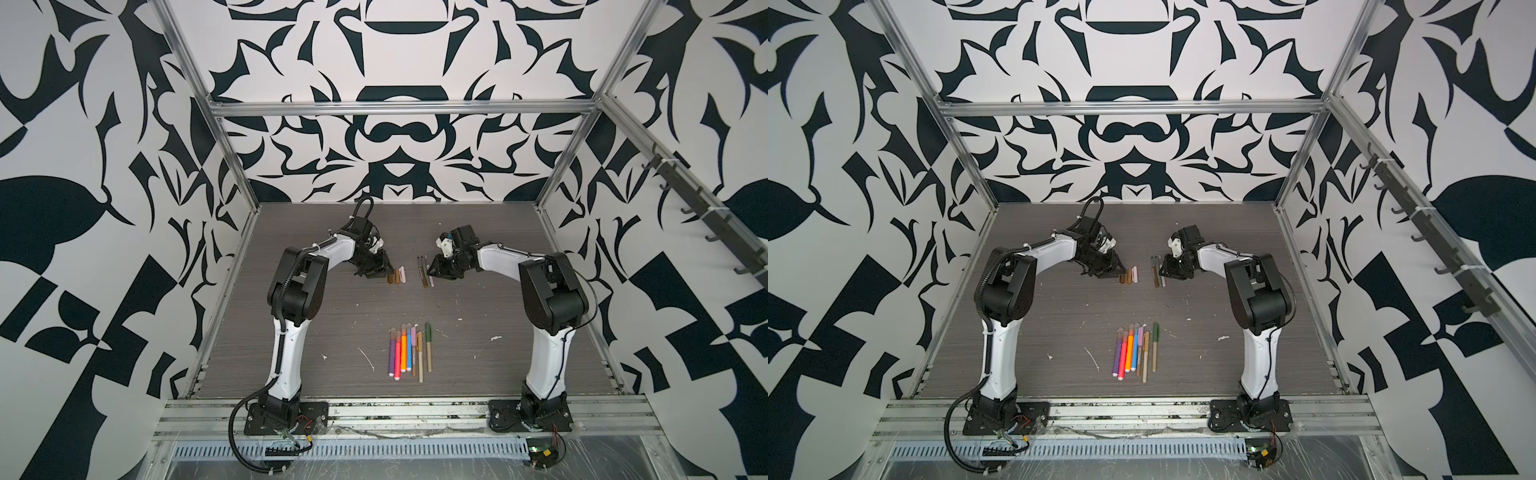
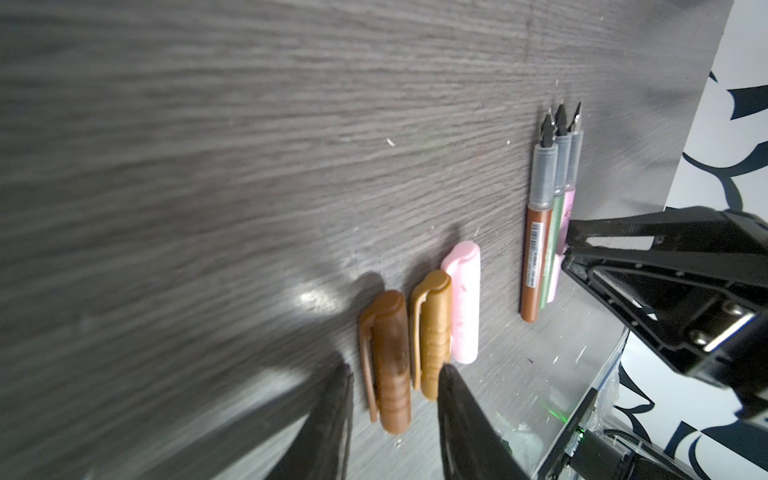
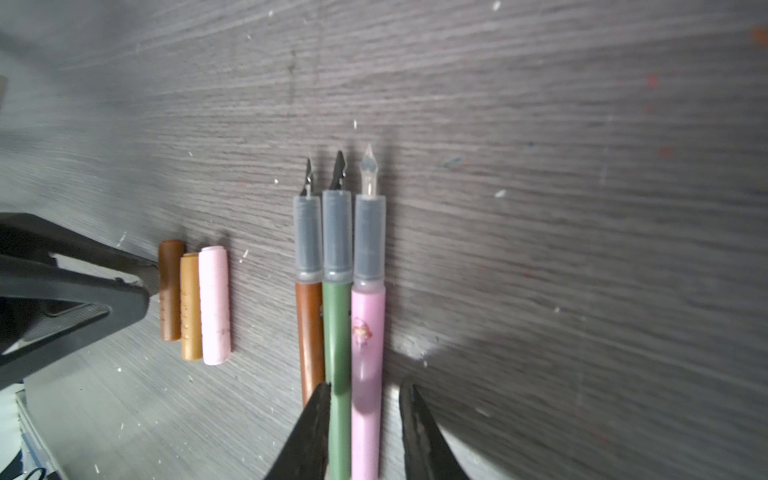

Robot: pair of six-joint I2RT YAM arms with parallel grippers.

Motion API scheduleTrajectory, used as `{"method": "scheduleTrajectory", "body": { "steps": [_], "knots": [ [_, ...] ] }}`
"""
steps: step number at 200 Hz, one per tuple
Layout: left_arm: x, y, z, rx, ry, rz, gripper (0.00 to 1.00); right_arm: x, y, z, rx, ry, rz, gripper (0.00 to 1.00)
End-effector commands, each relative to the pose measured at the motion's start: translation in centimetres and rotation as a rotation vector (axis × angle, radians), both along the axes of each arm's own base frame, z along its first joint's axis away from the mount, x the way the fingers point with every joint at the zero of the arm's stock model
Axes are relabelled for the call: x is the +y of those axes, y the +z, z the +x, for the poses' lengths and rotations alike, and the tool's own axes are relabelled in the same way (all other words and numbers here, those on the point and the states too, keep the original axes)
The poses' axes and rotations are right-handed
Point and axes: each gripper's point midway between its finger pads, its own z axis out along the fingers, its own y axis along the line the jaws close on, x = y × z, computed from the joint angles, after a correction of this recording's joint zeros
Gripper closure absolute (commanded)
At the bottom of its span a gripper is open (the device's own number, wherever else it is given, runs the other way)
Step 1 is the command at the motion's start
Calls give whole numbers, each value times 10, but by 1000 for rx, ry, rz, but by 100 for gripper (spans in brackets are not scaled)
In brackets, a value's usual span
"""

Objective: Open the pen caps
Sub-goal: 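Open both grippers and raise them from the pens and caps, then move the right gripper back over the pen row while the left gripper rises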

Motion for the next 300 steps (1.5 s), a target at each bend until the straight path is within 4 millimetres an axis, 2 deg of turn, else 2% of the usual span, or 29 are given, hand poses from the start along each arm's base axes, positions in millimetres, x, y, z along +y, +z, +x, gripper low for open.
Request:
{"method": "scheduleTrajectory", "body": {
  "steps": [1,30,69,105,136,163,232,275,300],
  "knots": [
    [0,6,0,6,-7,-16,62,1,39,1,-76,-1,49,68],
    [-2,5,1,22,5,-46,62,-3,60,-13,-111,-4,62,63],
    [-7,0,-1,53,7,-85,62,-19,79,-55,-149,-33,66,59],
    [-8,0,-1,58,10,-89,62,-35,80,-93,-148,-66,54,59],
    [-8,-3,-2,67,12,-92,62,-43,82,-113,-148,-88,53,59],
    [-8,-4,-3,74,13,-91,62,-47,88,-120,-163,-106,61,59],
    [-6,-8,-5,81,19,-79,62,-50,85,-126,-152,-119,58,59],
    [-5,3,-2,60,24,-80,62,-52,86,-130,-148,-123,49,59],
    [-2,16,2,13,49,-71,62,-55,84,-136,-137,-131,47,59]
  ]
}}
